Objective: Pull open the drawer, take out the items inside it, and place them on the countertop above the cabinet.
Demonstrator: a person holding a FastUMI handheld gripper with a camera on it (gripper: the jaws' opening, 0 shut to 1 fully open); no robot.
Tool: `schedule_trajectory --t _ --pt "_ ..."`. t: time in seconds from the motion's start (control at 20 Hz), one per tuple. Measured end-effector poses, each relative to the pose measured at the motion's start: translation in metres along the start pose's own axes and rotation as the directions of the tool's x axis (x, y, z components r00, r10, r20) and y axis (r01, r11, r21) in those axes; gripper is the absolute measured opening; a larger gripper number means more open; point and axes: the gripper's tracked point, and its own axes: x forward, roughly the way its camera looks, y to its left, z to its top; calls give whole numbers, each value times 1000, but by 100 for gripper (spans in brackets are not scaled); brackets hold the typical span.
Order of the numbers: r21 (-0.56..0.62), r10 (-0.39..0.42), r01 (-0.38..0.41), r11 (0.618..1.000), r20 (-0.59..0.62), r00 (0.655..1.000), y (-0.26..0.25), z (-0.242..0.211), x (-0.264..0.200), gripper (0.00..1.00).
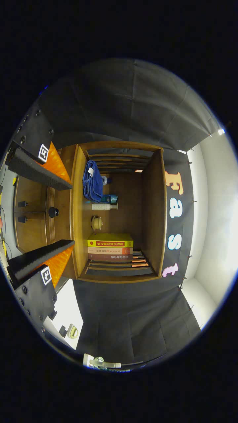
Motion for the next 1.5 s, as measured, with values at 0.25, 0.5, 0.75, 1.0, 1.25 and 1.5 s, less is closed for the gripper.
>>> schedule_trajectory --t 0.25,0.5,0.75,1.0,1.25,1.5 --pt "0 4 -4 1000 -1 1000 2 -1 1 98" --pt "5 4 -4 1000 5 1000 3 3 -1 98" --pt "15 15 -15 1000 15 1000 9 15 15 98" --pt "7 43 -43 999 4 999 12 7 59 98" --pt "3 37 -37 999 34 999 14 -2 95 98" --pt "-10 45 -45 999 -17 999 19 -63 133 98"
